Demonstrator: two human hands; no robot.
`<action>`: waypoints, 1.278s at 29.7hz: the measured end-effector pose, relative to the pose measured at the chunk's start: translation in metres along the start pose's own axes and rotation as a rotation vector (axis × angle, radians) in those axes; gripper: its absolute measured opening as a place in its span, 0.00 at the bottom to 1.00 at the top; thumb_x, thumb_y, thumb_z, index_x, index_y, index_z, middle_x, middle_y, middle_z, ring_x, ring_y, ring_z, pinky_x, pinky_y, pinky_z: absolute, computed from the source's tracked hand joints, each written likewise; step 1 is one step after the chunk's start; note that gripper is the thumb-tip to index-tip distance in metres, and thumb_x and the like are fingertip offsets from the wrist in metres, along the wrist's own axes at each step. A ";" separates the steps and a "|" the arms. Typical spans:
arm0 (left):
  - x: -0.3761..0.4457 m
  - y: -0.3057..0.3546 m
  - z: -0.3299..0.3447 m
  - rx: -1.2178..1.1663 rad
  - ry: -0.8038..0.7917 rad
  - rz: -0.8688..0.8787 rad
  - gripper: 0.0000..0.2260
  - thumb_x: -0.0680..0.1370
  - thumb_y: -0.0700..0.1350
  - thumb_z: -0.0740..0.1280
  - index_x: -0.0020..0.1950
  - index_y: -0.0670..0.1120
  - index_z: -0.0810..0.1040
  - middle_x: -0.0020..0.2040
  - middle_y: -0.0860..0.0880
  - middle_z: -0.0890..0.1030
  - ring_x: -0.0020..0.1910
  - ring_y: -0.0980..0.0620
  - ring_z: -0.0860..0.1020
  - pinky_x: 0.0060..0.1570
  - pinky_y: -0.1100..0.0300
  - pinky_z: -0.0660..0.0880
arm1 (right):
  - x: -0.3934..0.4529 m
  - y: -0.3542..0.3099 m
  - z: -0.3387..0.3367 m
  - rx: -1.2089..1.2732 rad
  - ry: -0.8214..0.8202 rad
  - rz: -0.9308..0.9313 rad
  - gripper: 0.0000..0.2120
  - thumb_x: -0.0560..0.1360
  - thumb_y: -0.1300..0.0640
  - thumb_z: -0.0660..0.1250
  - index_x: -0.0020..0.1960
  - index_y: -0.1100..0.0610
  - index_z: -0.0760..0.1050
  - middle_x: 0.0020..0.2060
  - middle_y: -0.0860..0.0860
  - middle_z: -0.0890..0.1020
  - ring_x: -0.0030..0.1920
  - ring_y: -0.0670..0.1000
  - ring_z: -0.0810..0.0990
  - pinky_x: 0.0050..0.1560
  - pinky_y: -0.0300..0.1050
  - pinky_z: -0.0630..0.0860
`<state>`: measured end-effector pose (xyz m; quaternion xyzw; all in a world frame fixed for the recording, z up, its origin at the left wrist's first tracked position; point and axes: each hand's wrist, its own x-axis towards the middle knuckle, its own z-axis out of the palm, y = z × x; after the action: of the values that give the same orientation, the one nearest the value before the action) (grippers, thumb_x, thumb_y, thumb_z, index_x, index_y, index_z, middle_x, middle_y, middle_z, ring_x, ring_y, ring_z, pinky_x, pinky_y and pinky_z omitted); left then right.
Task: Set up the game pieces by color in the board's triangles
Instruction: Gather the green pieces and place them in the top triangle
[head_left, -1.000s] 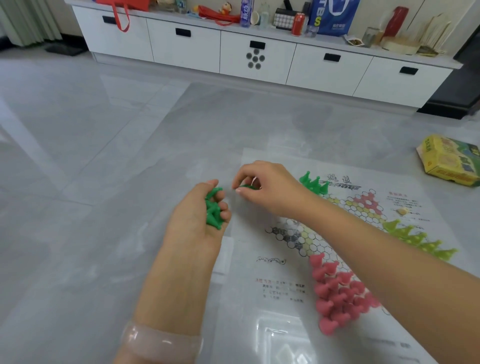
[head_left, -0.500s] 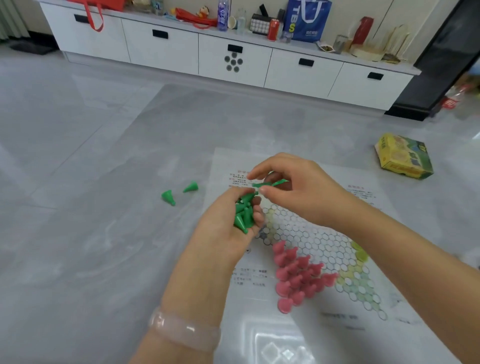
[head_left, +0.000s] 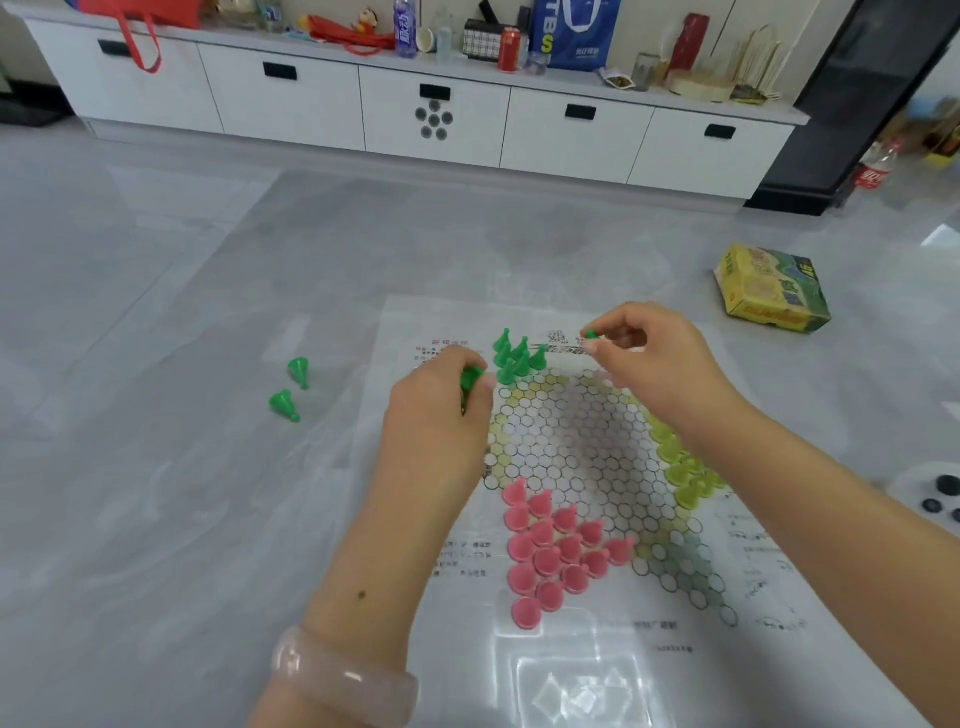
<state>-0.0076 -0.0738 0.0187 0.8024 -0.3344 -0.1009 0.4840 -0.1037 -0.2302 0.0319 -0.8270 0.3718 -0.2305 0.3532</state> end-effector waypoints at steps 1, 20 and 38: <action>0.001 0.000 0.000 0.024 0.001 0.022 0.04 0.78 0.46 0.62 0.50 0.48 0.75 0.37 0.58 0.72 0.32 0.62 0.71 0.35 0.80 0.66 | 0.003 0.003 0.001 -0.034 -0.013 0.011 0.02 0.73 0.57 0.68 0.44 0.52 0.78 0.41 0.50 0.77 0.40 0.49 0.77 0.38 0.39 0.73; 0.009 -0.017 -0.016 -0.112 0.041 -0.192 0.04 0.74 0.45 0.69 0.46 0.51 0.75 0.40 0.59 0.73 0.37 0.62 0.71 0.29 0.83 0.64 | 0.025 0.014 0.026 -0.303 -0.162 0.014 0.05 0.75 0.62 0.64 0.47 0.55 0.78 0.41 0.50 0.80 0.43 0.48 0.78 0.47 0.39 0.73; 0.006 -0.013 -0.018 -0.153 0.009 -0.219 0.03 0.75 0.43 0.68 0.45 0.50 0.75 0.39 0.59 0.72 0.34 0.61 0.70 0.27 0.81 0.65 | 0.022 0.013 0.029 -0.339 -0.146 -0.036 0.08 0.75 0.60 0.64 0.54 0.56 0.78 0.41 0.49 0.78 0.41 0.45 0.74 0.37 0.30 0.65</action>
<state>0.0113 -0.0612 0.0179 0.7952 -0.2340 -0.1745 0.5314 -0.0768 -0.2415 0.0061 -0.8958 0.3637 -0.1102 0.2305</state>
